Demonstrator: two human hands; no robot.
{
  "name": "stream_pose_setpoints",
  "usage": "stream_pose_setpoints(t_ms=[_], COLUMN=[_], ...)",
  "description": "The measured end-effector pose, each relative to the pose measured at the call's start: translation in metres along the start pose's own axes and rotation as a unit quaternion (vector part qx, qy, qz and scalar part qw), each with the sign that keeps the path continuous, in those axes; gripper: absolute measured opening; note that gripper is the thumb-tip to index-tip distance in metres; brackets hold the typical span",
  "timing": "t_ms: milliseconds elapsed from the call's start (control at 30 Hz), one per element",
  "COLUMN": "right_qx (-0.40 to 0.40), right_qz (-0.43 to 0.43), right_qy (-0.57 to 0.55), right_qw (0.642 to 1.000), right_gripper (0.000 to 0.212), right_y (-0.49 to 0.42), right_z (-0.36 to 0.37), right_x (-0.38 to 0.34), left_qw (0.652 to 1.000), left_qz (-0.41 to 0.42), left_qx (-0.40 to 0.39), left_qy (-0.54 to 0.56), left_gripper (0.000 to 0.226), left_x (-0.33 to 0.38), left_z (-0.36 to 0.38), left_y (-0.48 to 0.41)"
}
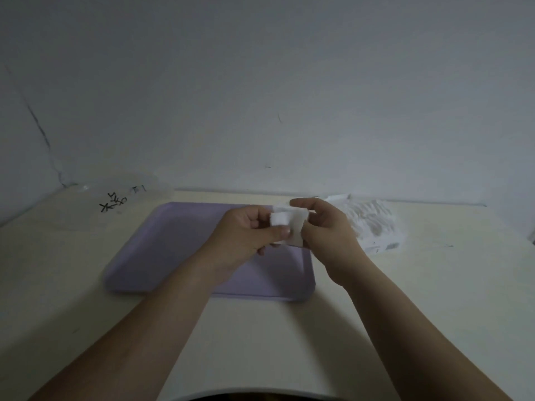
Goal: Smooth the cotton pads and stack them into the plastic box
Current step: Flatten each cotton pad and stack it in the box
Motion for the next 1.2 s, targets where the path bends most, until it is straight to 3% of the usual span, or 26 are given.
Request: stream_pose_setpoints(t_ms=[267, 433, 500, 600, 667, 800, 867, 1100, 1200], right_qx=[-0.058, -0.078, -0.080, -0.095, -0.097, -0.010, 0.027, 0.016, -0.048], right_qz=[-0.019, -0.021, -0.021, -0.002, 0.023, 0.030, 0.024, 0.044, 0.021], right_qy=[0.020, 0.030, 0.024, 0.015, -0.017, -0.041, -0.013, -0.024, 0.022], right_qw=[0.998, 0.996, 0.996, 0.995, 0.995, 0.999, 0.999, 0.999, 0.998], right_gripper=[0.016, 0.029, 0.032, 0.053, 0.062, 0.037, 0.037, 0.058, 0.038], right_y=[0.009, 0.011, 0.011, 0.011, 0.011, 0.010, 0.009, 0.005, 0.004], right_z=[-0.001, 0.002, -0.001, -0.003, -0.002, -0.003, -0.006, -0.027, -0.054], right_x=[-0.017, -0.011, -0.009, -0.008, -0.008, -0.014, -0.014, -0.016, -0.028], left_qw=[0.997, 0.993, 0.992, 0.991, 0.991, 0.994, 0.993, 0.991, 0.996], left_qz=[-0.002, -0.009, -0.016, -0.019, -0.022, -0.012, 0.003, 0.027, 0.011], left_qx=[0.036, 0.066, 0.035, -0.040, -0.040, -0.034, -0.042, -0.019, -0.012], left_qy=[-0.070, -0.095, -0.120, -0.126, -0.126, -0.108, -0.113, -0.130, -0.088], left_gripper=[0.030, 0.031, 0.035, 0.021, 0.021, 0.015, 0.014, 0.006, 0.004], left_x=[0.000, 0.005, 0.006, 0.007, 0.007, 0.009, 0.012, 0.022, 0.028], left_z=[0.002, 0.000, 0.002, 0.013, 0.014, 0.022, 0.029, 0.045, 0.062], left_y=[-0.002, -0.007, -0.006, -0.001, -0.003, -0.003, -0.002, -0.007, -0.018])
Point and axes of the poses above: each hand's wrist, its own y-axis away from the middle knuckle, its own z-axis out of the palm, x = y × z, the point moved 7 cm from there along -y, towards the middle knuckle, and after that the axes turned 6 degrees about x, right-handed, at the moved point
